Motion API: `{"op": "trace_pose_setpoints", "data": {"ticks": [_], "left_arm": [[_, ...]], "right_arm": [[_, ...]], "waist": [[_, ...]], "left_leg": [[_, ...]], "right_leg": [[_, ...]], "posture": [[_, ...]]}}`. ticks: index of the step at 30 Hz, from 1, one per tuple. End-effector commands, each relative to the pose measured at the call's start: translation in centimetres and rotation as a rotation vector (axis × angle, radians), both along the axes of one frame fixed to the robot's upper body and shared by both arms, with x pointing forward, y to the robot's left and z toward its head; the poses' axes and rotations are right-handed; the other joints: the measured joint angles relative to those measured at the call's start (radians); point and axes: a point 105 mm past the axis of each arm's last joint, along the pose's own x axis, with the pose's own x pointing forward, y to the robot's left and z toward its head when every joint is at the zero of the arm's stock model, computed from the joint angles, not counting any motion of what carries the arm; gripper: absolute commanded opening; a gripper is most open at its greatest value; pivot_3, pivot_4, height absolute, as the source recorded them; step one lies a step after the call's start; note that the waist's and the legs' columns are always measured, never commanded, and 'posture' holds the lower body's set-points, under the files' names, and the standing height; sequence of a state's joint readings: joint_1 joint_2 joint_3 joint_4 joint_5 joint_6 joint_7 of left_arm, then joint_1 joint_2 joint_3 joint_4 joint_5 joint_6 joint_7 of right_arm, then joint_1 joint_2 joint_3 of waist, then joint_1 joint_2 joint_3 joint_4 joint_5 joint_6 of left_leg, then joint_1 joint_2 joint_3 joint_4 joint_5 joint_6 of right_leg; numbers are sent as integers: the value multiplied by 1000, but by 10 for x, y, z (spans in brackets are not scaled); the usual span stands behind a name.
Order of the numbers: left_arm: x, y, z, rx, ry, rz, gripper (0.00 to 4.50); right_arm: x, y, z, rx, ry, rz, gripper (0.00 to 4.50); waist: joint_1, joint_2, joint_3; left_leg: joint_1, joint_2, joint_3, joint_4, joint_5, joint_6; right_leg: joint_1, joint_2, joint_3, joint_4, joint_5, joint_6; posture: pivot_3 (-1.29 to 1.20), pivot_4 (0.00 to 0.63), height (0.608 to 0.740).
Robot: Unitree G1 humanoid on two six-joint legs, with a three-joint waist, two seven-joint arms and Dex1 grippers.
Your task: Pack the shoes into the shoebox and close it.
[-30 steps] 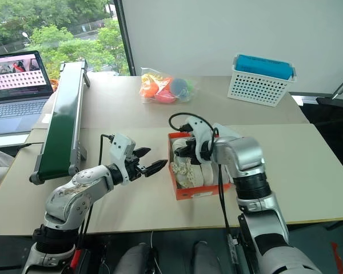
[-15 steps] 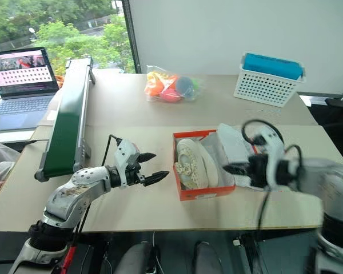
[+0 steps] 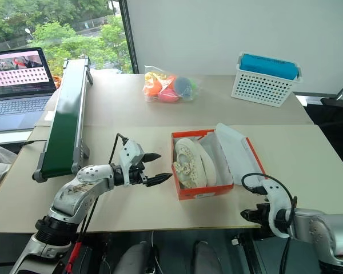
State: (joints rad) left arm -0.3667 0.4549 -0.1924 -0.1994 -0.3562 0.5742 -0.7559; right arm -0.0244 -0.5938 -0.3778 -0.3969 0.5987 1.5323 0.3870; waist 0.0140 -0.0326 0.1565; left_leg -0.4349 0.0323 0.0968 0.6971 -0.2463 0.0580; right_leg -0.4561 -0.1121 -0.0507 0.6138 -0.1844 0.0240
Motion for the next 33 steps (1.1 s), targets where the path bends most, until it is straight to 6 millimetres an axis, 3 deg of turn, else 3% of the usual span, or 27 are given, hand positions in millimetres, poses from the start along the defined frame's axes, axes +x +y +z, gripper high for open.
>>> {"op": "trace_pose_setpoints", "data": {"ticks": [1, 5, 10, 14, 23, 28, 31, 33], "left_arm": [[-2, -5, 12, -18, -42, -19, 4500], [-1, -5, 13, -22, -42, -15, 4500], [-2, -6, 13, -25, -40, -12, 4500], [-3, -6, 14, -26, -38, -12, 4500], [-1, -6, 18, -23, -43, -4, 4500], [2, -5, 21, -15, -52, -6, 4500], [2, -4, 21, -7, -54, -9, 4500], [2, -5, 21, -4, -53, -11, 4500]], "right_arm": [[19, -28, 9, 12, -59, -274, 117], [35, -42, 10, 90, -82, -504, 117], [53, -43, 12, 193, -87, -649, 117], [60, -57, 7, 231, -62, -798, 117], [92, -58, 12, 387, -147, -961, 117], [117, -60, 31, 567, -320, -1034, 117], [128, -59, 54, 666, -485, -1015, 117], [133, -55, 81, 722, -641, -955, 117]], "waist": [[-1, 1, 0], [-1, 2, 0], [-3, 3, 1], [-4, 4, 1], [-19, 4, 0], [-29, 5, 1], [-31, 8, 2], [-33, 9, 3]], "left_leg": [[0, 0, 0, 1, 0, 0], [0, 0, 0, 1, 0, 0], [0, 0, 0, 1, 0, 0], [0, 0, 1, 1, 1, 0], [4, 0, 2, 1, 1, -1], [5, 0, 4, 1, 1, -1], [6, -1, 5, 0, 1, -1], [6, -1, 5, 0, 1, -1]], "right_leg": [[0, 0, 0, 0, 1, 1], [0, 1, 1, 0, 0, 3], [0, 2, 0, 2, 2, 0], [0, 2, 1, 3, 2, 0], [1, 2, 2, 6, 2, 0], [0, 2, 4, 9, 2, 0], [0, 2, 5, 9, 2, 0], [0, 2, 5, 9, 2, 0]], "posture": [[0, 150, 708], [0, 150, 708], [0, 150, 708], [0, 150, 708], [0, 150, 708], [0, 150, 708], [0, 150, 708], [0, 150, 708]]}}
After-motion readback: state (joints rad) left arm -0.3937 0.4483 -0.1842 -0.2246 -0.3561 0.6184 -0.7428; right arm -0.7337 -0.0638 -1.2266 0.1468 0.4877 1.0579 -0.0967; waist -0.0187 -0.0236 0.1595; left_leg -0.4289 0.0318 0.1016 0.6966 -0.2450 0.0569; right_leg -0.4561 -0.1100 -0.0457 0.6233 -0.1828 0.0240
